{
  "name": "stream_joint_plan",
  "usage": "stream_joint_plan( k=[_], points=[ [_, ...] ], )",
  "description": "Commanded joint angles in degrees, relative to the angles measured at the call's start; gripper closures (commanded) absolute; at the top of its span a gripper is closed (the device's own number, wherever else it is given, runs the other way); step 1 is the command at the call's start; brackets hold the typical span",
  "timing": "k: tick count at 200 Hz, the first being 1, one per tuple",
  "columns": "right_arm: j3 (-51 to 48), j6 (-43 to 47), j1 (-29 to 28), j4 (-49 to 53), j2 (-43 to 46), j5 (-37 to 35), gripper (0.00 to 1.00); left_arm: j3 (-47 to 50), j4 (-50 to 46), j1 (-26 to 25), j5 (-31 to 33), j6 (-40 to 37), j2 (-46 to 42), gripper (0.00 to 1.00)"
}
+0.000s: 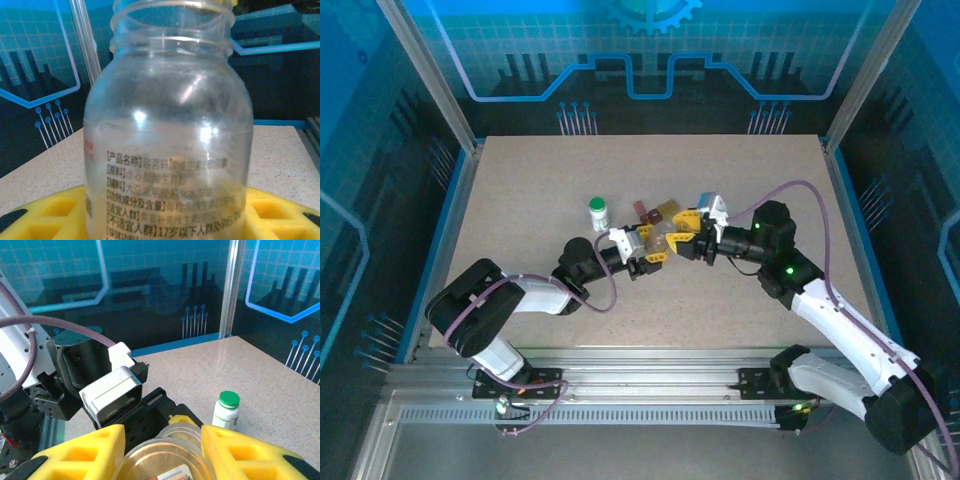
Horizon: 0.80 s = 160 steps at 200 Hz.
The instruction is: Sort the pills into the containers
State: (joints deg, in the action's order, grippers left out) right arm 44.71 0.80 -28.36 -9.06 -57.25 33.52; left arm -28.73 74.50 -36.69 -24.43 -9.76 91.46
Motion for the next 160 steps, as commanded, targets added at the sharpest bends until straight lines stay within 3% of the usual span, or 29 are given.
stream_joint_plan(
  k=[1, 65, 110, 160],
  points=[
    [2.46, 3.97, -1.34, 1.89, -1.56, 0.09, 0.88, -0.44, 2.96, -0.96, -3.08, -0.36, 0.15, 1.00],
    [3.28, 7.02, -1.48, 4.69, -4.08, -0.28, 0.88, -0.29, 3.19, -1.65, -6.15, 0.92, -1.36, 1.00],
    [5.35, 10.08, -1.70, 11.07, -5.79, 5.19, 0.86, -1.74, -2.53, -1.65, -8.04, 0.52, -4.36, 1.00],
    [7.97, 14.54, -3.68, 18.49, -7.70, 4.19, 0.85, -2.44, -1.87, -1.69, -9.25, 1.85, -6.42, 1.00]
  ],
)
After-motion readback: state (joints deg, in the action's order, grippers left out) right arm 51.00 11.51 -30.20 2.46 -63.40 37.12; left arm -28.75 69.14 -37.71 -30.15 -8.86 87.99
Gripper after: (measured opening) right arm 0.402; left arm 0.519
